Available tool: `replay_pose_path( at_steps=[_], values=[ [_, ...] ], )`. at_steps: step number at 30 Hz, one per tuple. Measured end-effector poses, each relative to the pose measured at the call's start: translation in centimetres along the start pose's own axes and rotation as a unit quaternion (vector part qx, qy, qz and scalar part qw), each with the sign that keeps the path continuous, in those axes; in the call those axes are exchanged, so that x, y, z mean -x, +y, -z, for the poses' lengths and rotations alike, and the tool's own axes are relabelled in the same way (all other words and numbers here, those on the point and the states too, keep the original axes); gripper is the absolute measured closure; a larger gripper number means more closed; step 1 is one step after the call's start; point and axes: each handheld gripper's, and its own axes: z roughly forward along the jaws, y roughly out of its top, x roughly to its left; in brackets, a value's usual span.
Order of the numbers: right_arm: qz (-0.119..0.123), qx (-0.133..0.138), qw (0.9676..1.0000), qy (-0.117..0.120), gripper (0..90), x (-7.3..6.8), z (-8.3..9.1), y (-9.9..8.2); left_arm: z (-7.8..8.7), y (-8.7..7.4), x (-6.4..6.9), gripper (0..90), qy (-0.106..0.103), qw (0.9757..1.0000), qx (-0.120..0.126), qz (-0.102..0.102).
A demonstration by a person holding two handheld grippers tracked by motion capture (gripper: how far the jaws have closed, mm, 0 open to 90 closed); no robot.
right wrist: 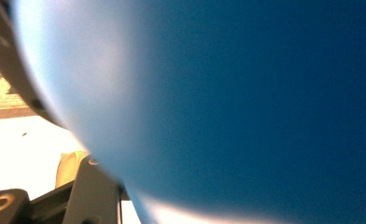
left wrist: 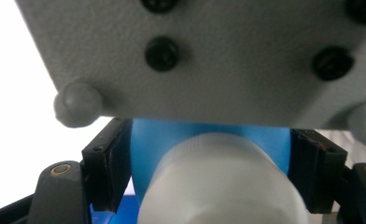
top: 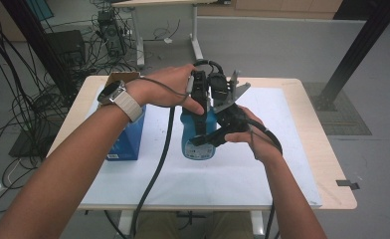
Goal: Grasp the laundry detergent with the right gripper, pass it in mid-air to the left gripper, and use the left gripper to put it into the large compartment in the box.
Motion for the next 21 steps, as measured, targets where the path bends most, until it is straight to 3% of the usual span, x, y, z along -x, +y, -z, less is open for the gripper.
replay_pose_path(
  at_steps=[21],
  values=[
    [0.003, 0.002, 1.0, 0.003, 44.1, -0.05, -0.1, 0.09, -0.36, -0.21, -0.25, 35.1, -0.014, 0.9999, -0.002, 0.003]
  ],
)
